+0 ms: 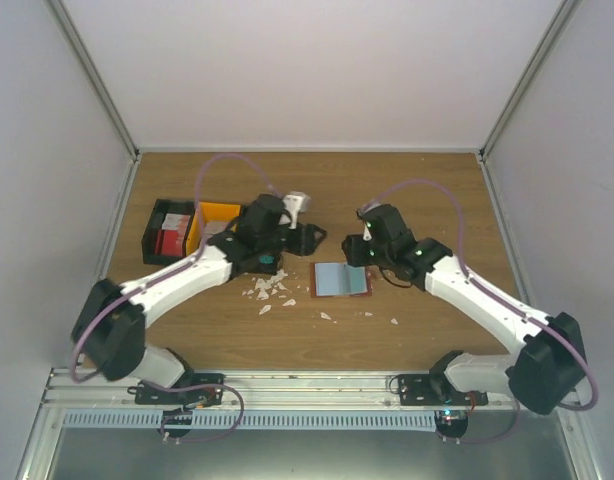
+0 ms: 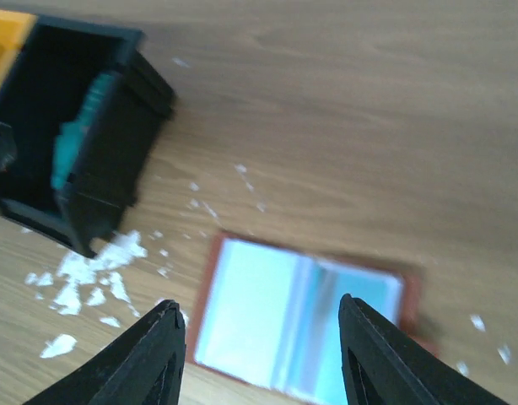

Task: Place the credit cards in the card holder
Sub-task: Turn over the card slot in the card holder, then pick up the credit card from the storage box.

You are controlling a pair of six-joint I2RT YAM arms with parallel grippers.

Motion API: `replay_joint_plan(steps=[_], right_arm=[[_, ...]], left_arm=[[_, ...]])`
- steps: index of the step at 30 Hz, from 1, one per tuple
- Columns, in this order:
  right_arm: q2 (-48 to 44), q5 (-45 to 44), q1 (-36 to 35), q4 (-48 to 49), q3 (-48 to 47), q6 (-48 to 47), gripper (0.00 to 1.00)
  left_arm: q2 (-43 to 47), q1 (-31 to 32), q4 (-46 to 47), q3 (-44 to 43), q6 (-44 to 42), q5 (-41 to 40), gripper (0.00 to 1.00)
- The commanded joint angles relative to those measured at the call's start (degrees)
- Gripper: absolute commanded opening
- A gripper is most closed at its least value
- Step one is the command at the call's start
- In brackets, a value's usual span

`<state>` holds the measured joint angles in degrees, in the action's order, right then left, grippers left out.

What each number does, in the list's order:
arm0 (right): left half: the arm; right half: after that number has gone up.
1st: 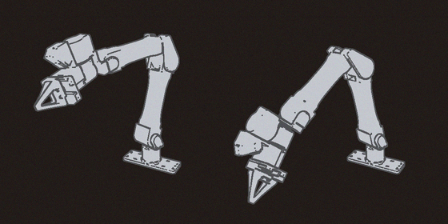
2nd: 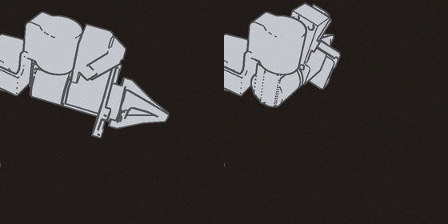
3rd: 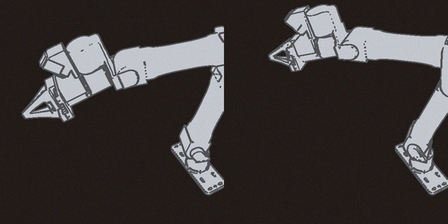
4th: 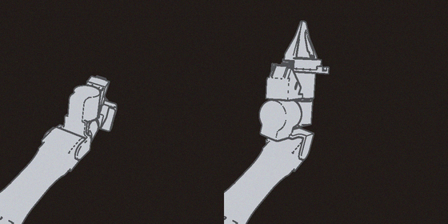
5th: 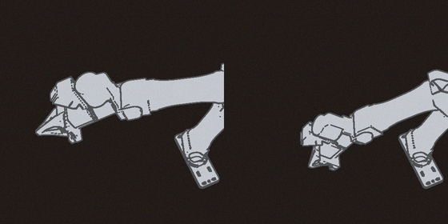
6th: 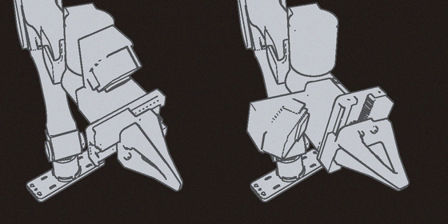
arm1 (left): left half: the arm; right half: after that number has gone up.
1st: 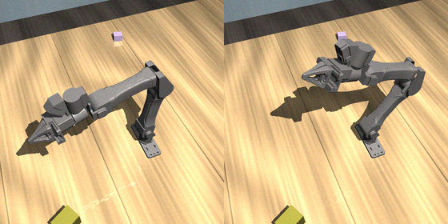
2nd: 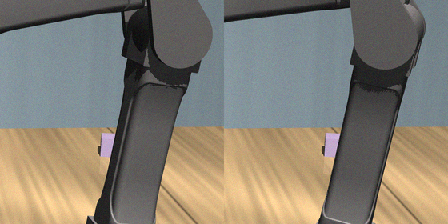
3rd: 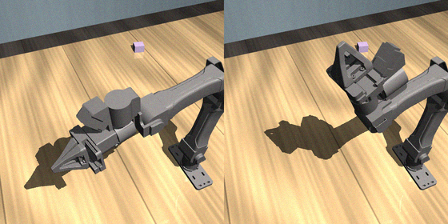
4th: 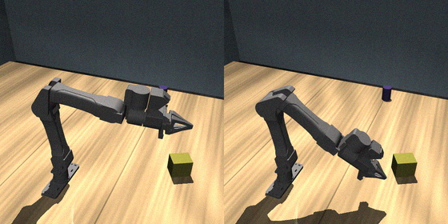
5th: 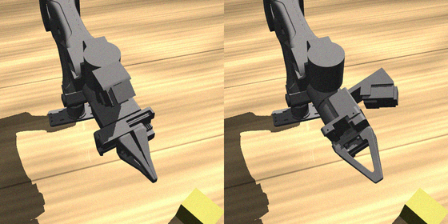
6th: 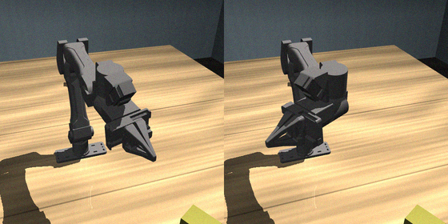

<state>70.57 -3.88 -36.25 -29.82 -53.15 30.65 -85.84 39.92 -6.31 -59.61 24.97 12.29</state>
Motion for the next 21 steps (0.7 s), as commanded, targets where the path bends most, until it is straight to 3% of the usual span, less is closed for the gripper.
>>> replay_joint_plan(steps=[1,5,10,21], right_arm=[[6.59,5.88,-1.19,3.98,-6.98,-6.4,0.52],[15.29,8.09,-4.09,4.2,-15.31,-9.67,0.52],[29.11,10.68,-7.68,2.59,-28.03,-14.45,0.54],[57.03,7.34,-11.82,-10.39,-60.58,-21.03,0.55]], left_arm=[[8.24,-7.22,-5.29,6.5,3.38,-6.99,0.58],[16.08,-13.12,-6.02,13.85,8.0,-8.01,0.57],[22.66,-20.82,-5.76,21.49,10.67,-5.25,0.49],[23.65,-34.84,-0.9,31.51,14.3,5.71,0.39]])
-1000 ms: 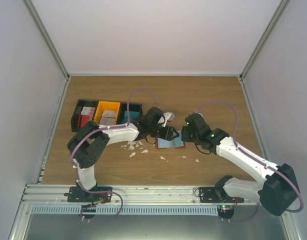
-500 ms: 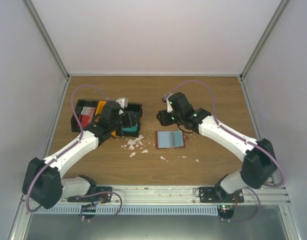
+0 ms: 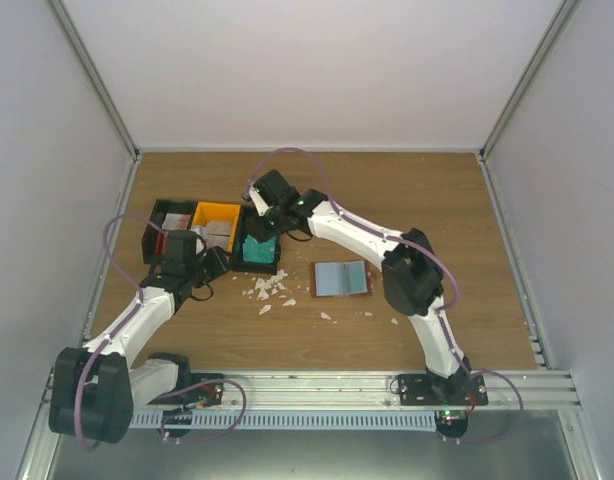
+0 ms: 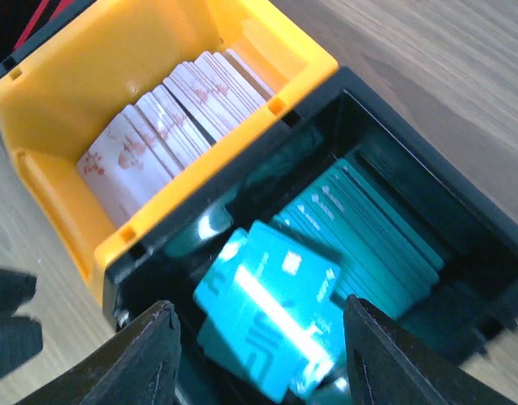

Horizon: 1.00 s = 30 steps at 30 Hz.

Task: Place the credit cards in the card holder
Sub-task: Pick up the credit card from the storage box.

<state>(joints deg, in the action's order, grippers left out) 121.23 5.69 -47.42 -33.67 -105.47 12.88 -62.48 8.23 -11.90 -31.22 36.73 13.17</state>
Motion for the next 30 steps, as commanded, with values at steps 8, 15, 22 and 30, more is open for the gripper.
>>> replay_joint_plan(steps=[8,15,22,30], right_arm=[[18.8,-6.63,-0.66,-13.41,-21.59,-5.33,0.55],[20.14,-7.4,-0.42,-14.73,-21.0,-3.81,0.56],[17.69,-8.12,2.45,-16.35,-15.69,-1.31,0.56],[15.24,-2.87,3.83,-17.12,-13.06,-8.02,0.58]], left_arm=[[-1.66,-6.08,8.27,6.8,2.36,5.55,0.41],[-4.18,-6.73,11.37,7.23,1.46,8.58,0.42],[-6.44,-6.73,13.46,7.35,1.16,11.32,0.42],[-6.43,-5.04,16.68,9.34,2.82,14.56,0.37]])
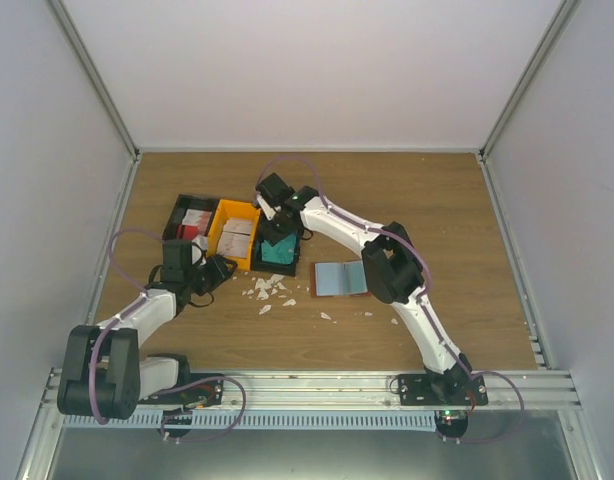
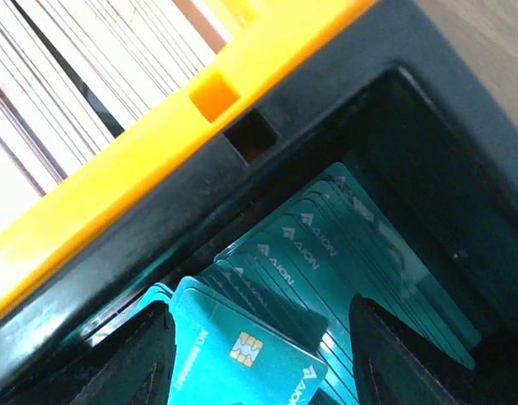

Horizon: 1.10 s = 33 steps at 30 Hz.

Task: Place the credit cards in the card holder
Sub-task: Pick up the credit card from the storage box.

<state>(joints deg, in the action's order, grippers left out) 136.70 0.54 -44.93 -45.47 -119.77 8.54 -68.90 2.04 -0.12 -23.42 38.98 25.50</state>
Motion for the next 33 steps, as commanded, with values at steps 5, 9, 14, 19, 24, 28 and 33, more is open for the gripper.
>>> replay_joint_plan(steps=[5,9,14,19,24,28,33], right_arm=[[0.62,2.32,1.33,-7.5,0.35,-7.16,0.57],[0.84,1.58,1.37,-8.47,0.0,-8.27,0.58],[1.14,-0.13,1.12,-9.56,-0.38,-12.25,0.63],[2.43,-0.45,0.86,-11.83,-2.25,-15.34,0.67],[4.1,-0.45,0.81,-14.14,-3.9,-17.32,0.73],[4.43,-0.45,0.81,-14.62,-3.57,-17.93,0.77],[4.74,-0.45,0.81,-15.14,-3.54,-17.99,0.77]], left_arm=[[-1.1,5.48,7.08,1.97,3.43,0.15,0.34],[-2.69,9.9,8.27,1.48,5.6,-3.01,0.33],[-4.22,16.41,10.08,1.09,9.0,-9.5,0.3],[-6.19,19.63,13.03,0.74,11.52,-12.38,0.29],[-8.17,21.16,14.61,-0.19,12.81,-14.07,0.29],[-8.98,22.01,15.68,-0.72,13.31,-14.8,0.29],[-9.63,22.32,15.6,-1.34,13.1,-15.14,0.29]])
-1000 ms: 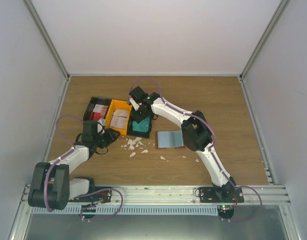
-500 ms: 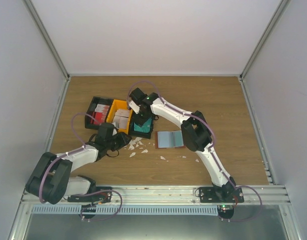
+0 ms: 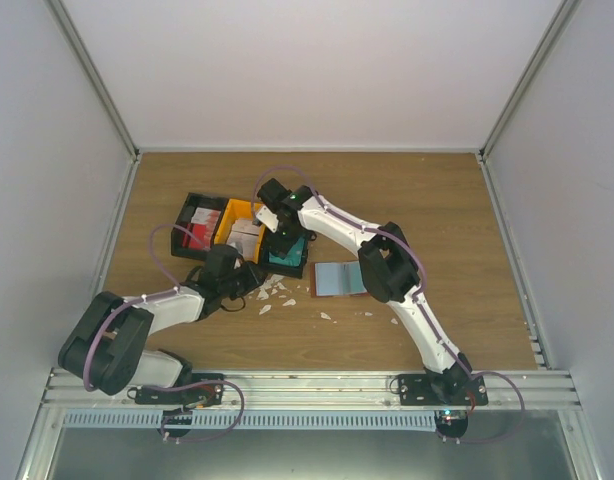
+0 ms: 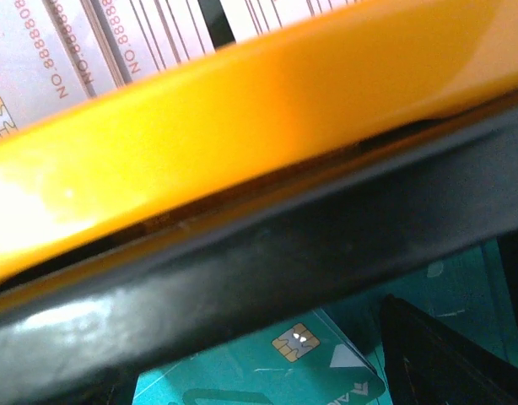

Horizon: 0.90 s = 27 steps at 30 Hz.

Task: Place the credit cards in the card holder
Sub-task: Pick up the credit card from the storage box.

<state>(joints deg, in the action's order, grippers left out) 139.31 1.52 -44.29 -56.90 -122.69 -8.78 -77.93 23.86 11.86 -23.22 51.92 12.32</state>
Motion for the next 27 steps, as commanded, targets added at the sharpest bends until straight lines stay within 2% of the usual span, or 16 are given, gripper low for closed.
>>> replay_joint_plan(steps=[1,9,13,27], right_arm=[[2.11,-1.43,0.17,-3.76,-0.64,-0.42,0.76],[0.89,-0.73,0.22,-4.25,-1.33,1.46,0.57],[-0.05,0.18,0.17,-4.46,-1.11,2.1,0.53],[-4.9,5.79,0.19,-3.86,1.86,2.5,0.53]], left_arm=[[-0.61,0.49,3.49,-1.62,0.05,-2.0,0.29],[-2.14,0.58,3.25,-2.83,-0.51,-1.83,0.29],[-3.63,0.66,3.98,-3.13,-0.4,-1.58,0.29],[-5.64,0.84,3.8,-4.59,-0.8,-2.42,0.29]])
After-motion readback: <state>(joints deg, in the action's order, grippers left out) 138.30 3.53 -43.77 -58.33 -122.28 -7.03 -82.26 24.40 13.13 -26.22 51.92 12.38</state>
